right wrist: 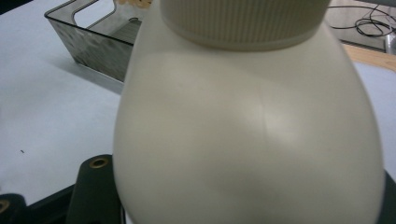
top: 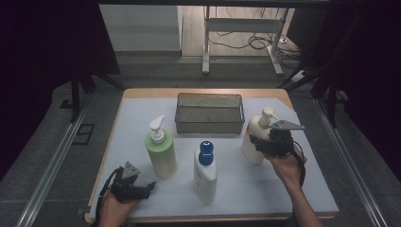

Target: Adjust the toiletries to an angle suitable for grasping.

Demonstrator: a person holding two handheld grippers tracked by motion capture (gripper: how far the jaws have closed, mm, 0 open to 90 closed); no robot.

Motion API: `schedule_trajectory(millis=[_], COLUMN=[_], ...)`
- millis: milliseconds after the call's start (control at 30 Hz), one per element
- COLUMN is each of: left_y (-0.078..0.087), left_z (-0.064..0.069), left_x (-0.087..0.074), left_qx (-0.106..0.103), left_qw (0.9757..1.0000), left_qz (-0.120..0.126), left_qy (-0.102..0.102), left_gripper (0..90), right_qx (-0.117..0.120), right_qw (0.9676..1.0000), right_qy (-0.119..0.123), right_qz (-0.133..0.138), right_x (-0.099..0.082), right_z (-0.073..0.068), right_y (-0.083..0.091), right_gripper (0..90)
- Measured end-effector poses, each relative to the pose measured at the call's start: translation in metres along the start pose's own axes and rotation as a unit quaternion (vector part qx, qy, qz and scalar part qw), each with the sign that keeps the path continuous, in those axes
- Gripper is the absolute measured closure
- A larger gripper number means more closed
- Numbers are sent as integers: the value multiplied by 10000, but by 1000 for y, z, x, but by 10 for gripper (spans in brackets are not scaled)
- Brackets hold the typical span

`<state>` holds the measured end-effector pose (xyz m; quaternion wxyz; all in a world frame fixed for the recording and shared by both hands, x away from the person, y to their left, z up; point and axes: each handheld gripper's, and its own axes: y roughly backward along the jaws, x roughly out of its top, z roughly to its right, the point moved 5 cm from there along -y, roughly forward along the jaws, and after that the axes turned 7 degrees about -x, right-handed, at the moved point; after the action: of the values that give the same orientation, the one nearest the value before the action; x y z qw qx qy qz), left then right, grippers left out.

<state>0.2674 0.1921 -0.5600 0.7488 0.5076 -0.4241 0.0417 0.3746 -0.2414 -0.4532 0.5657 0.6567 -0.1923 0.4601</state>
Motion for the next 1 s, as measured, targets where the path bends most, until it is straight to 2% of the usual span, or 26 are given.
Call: schedule_trajectory(millis=[167,233,367,800,1000], left_y=[0,0,0,0,0], left_z=[0,0,0,0,0], left_x=[0,0,0,0,0], left_qx=[-3,-2,-1,1,-1], left_qw=[10000,10000,10000,10000,10000], left_qz=[-2,-1,-1,0,-7], left_qy=[1,1,-1,0,-3], left_gripper=[121,121,121,121,121], right_qx=[101,224,229,433,502], right_qw=[9999,9997,9997,9991,9986], right_qy=[-55,-96,-3,38,100], right_qz=[-58,-53,-12,-3,91], right_x=[1,3,8,23,36], right_z=[-1,-2,-5,-9,-14], right_y=[3,7,14,32,41], right_gripper=[367,368,368,367,367])
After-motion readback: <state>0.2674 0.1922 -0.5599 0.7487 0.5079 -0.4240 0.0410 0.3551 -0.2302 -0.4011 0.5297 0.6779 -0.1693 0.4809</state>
